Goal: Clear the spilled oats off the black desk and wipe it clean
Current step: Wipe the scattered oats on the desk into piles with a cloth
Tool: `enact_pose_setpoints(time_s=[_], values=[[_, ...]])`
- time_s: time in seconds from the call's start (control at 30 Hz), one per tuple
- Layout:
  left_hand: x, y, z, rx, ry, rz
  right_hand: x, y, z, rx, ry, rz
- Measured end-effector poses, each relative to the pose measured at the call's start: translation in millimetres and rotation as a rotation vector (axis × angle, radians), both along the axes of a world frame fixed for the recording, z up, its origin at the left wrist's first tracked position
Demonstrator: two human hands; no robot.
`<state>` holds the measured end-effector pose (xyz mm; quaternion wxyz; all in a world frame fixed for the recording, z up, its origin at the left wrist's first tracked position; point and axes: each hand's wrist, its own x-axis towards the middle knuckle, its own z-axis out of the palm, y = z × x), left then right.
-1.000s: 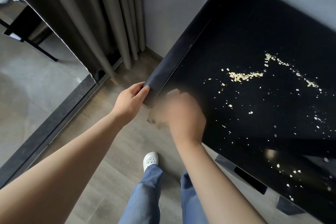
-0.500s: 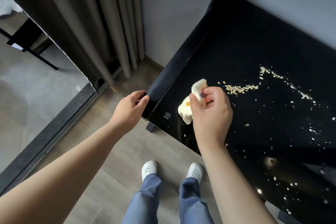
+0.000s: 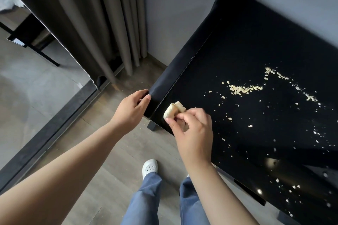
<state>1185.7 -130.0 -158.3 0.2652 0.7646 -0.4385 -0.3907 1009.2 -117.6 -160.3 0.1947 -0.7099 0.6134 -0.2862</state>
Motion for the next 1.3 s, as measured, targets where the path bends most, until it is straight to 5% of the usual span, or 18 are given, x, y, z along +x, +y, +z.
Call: enact_pose_setpoints(time_s=[0.27, 0.43, 0.63, 0.97, 1.3], values=[[1.5, 0.2, -0.6, 0.02, 0.028, 0.025, 9.8, -18.2, 10.7, 0.176, -0.092, -0.023], [8.0, 5.1, -3.4, 0.014, 0.075, 0.077, 21.7, -3.3, 19.0, 0.139, -0.25, -0.105], [10.4, 9.7, -3.6, 0.007, 0.074, 0.102, 52.1, 21.4, -8.9, 0.091, -0.227, -0.131], [-1.4, 8.4, 1.8, -0.018, -0.016, -0.02, -61.7, 7.3, -0.7, 0.063, -0.16, -0.47], [-4.2, 7.1, -0.6, -0.026, -0.015, -0.021, 31.6, -10.2, -9.4, -0.035, -0.228, -0.142]])
